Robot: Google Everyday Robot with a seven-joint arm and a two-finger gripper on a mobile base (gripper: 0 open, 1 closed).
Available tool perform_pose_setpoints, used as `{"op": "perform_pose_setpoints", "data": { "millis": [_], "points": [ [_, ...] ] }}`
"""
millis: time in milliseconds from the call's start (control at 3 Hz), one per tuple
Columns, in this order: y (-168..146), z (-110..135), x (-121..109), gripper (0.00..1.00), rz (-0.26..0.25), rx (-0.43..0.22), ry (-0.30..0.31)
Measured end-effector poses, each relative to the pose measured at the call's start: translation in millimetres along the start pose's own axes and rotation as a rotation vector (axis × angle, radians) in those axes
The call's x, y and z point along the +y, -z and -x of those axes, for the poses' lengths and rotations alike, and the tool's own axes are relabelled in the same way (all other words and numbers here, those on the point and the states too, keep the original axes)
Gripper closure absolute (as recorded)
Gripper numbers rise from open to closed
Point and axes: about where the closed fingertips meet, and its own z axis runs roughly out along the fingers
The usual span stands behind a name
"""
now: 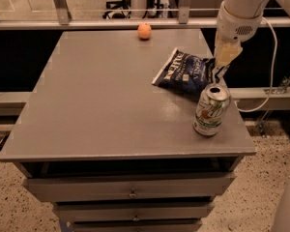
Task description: Move blue chip bag near 7up can
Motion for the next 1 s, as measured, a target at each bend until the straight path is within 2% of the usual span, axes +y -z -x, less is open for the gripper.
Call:
{"op": "perform_pose_setpoints", "data": {
  "millis": [667,1000],
  "points": [
    [-2,-37,5,1.0,0.004,0.018,0.056],
    [-2,-47,21,1.0,0.033,0.011,0.079]
  ]
}}
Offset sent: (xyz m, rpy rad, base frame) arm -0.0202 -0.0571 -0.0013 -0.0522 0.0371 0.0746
